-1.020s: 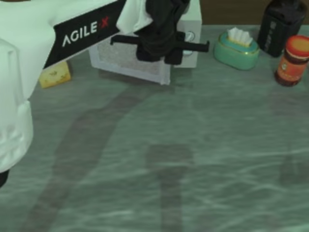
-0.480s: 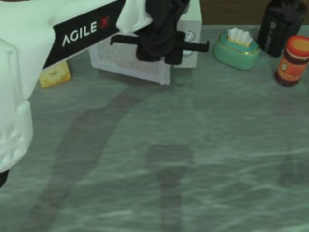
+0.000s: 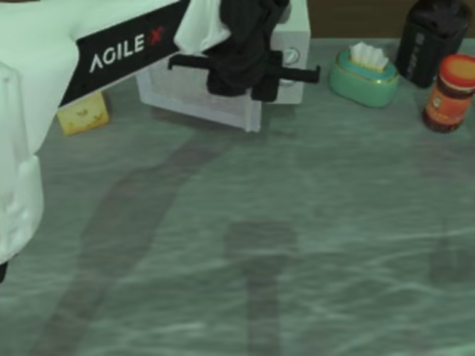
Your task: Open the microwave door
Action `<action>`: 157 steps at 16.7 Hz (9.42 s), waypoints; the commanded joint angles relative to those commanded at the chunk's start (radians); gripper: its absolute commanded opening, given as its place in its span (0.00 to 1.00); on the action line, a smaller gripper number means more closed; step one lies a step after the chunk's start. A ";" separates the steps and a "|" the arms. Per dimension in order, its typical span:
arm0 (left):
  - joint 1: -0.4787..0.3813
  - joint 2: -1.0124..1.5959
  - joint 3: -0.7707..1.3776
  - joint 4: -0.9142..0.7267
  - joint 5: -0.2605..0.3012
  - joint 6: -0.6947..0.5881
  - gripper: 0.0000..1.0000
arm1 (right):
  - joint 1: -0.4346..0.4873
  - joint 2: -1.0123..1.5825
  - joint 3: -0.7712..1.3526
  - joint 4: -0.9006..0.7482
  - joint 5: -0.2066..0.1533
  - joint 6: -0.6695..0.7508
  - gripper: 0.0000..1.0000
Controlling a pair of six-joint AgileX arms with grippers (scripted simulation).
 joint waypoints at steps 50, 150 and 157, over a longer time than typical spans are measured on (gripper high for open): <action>0.044 -0.175 -0.268 0.125 0.109 0.211 0.00 | 0.000 0.000 0.000 0.000 0.000 0.000 1.00; 0.186 -0.386 -0.551 0.178 0.365 0.655 0.00 | 0.000 0.000 0.000 0.000 0.000 0.000 1.00; 0.186 -0.386 -0.551 0.178 0.365 0.655 0.00 | 0.000 0.000 0.000 0.000 0.000 0.000 1.00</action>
